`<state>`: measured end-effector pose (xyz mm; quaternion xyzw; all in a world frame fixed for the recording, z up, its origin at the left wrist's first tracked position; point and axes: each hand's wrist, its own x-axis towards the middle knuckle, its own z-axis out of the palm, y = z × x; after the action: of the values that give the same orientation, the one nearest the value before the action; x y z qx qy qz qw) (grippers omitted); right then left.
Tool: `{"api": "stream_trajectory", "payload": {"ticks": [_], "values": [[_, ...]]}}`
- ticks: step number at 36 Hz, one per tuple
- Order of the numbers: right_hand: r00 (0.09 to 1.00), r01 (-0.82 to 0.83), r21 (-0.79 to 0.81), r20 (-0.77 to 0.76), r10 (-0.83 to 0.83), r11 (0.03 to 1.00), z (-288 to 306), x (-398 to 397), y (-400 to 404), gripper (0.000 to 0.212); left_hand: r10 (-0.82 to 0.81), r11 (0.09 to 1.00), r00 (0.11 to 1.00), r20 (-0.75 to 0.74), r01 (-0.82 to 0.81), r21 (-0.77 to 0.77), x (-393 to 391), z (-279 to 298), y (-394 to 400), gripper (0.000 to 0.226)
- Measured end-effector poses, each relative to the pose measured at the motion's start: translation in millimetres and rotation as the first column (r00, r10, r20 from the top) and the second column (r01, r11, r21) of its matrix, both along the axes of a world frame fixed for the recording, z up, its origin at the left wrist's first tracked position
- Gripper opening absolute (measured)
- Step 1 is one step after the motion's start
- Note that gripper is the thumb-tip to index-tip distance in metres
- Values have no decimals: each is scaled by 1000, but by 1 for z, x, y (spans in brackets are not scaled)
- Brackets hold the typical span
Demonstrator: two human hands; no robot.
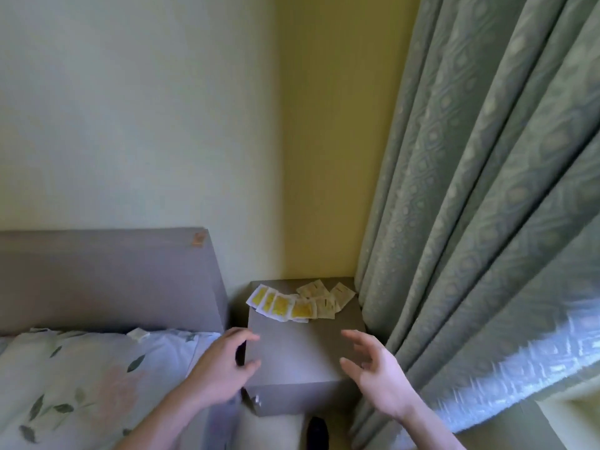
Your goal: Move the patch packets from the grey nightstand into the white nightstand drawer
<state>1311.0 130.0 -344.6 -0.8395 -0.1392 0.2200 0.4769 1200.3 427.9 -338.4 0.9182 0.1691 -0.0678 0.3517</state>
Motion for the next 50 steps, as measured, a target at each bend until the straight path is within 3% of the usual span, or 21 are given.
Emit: {"api": "stream_trajectory", "payload": {"ticks": [12,24,31,35,39,46,50], "values": [[982,17,-172,-184,-49,985,-86,205,80,42,192,969,946,-262,-224,-100,169,-81,36,42],[961,44,-296,-247,-121,954,-221,288,133,40,251,951,878,-407,-302,-66,292,-237,85,59],[969,115,-280,-178,-169,953,-304,305,159,38,339,939,882,-327,-338,61,337,-344,95,73],[977,144,-266,-116,-180,953,-341,308,172,43,399,915,890,-221,-369,166,342,-381,90,80],[969,181,-271,-114,-219,945,-371,308,185,49,410,908,894,-179,-383,167,335,-407,87,90],[925,333,-290,-85,-371,897,-395,298,204,50,475,877,858,-198,-481,20,320,-421,91,40],[909,376,-312,-59,-412,873,-400,298,208,56,468,884,879,-89,-466,39,316,-418,99,13]]}}
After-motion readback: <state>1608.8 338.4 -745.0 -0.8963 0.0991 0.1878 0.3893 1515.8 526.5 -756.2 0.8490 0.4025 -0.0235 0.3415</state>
